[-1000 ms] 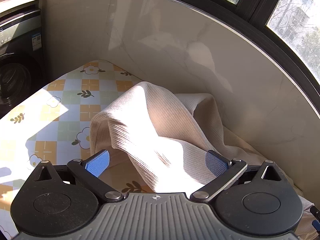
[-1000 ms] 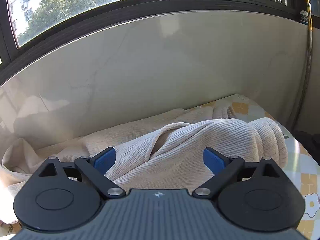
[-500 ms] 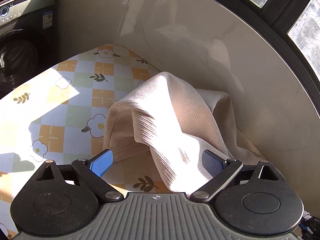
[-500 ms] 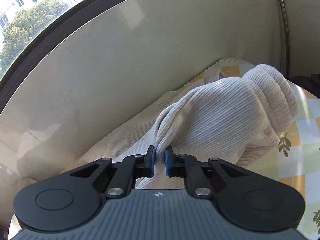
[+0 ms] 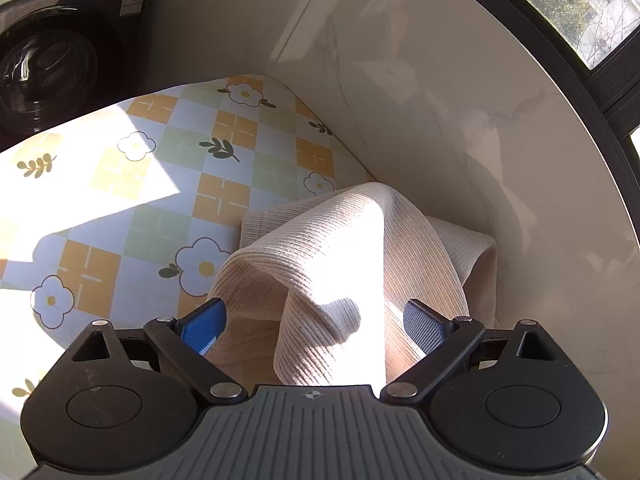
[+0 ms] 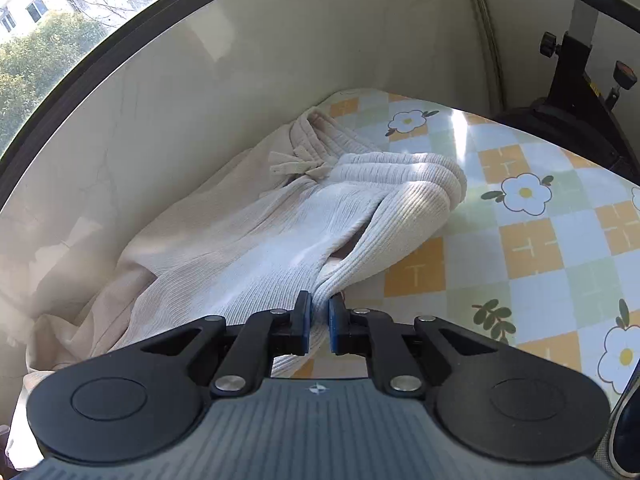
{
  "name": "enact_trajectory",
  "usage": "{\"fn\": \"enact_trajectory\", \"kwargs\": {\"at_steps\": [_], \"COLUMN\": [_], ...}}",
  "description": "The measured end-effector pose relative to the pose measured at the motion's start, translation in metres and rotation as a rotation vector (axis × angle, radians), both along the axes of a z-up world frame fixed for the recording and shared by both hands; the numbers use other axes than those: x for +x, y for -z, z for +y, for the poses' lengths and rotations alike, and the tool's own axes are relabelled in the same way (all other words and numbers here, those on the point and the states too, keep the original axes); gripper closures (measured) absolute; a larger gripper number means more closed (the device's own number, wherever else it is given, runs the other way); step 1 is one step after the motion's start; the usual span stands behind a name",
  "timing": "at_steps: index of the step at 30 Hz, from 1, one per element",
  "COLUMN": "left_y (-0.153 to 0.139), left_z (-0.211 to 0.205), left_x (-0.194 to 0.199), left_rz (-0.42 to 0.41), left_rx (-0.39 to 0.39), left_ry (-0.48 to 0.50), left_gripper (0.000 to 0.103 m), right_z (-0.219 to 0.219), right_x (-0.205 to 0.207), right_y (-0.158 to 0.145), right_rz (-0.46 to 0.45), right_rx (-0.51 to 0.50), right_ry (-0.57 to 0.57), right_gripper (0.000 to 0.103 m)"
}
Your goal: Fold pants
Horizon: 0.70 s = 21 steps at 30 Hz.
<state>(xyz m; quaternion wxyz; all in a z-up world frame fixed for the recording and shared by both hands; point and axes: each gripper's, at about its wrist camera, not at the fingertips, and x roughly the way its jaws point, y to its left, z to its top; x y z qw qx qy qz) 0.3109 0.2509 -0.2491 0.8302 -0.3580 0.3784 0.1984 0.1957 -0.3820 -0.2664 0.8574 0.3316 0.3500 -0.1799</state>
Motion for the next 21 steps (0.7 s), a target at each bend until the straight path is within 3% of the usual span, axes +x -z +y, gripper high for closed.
{"fn": "enact_trajectory", "kwargs": {"at_steps": [3,4,5,6,10,16,21], "left_y": [0.014,0.017,0.017,0.016,-0.007,-0.065,-0.057], "left_z": [0.005,0.006,0.005,0.004,-0.009,-0.023,-0.041], "left_x": [0.007,0.008,0.008,0.009,0.000,-0.061,-0.129], "left_rz": [0.024,0.024,0.026,0.031,0.019,-0.104,-0.051], "left_rx": [-0.032,-0.041,-0.036,-0.027,0.098,0.225,0.255], "left_ry": [-0.031,-0.033,-0.016,0.000,0.045,0.058,0.066], "left_gripper": [0.012,0.033,0.075,0.089,0.092,0.092,0.092], "right_z": [-0.006,-0.005,-0.004,-0.004,-0.002,-0.010,-0.026], "right_x": [-0.007,-0.008,-0.008,-0.005,0.003,0.004,-0.014], "right_y": [0.012,0.010,0.007,0.004,-0.007,-0.014,-0.012], "right_rz": [0.025,0.021,0.016,0.004,-0.035,-0.069,-0.060], "right_rx": [0.036,0.035,0.027,0.014,0.002,0.010,-0.006], "right_ry": [0.023,0.019,0.013,0.001,-0.027,-0.040,-0.039], "right_gripper": [0.094,0.094,0.094,0.094,0.094,0.094,0.094]}}
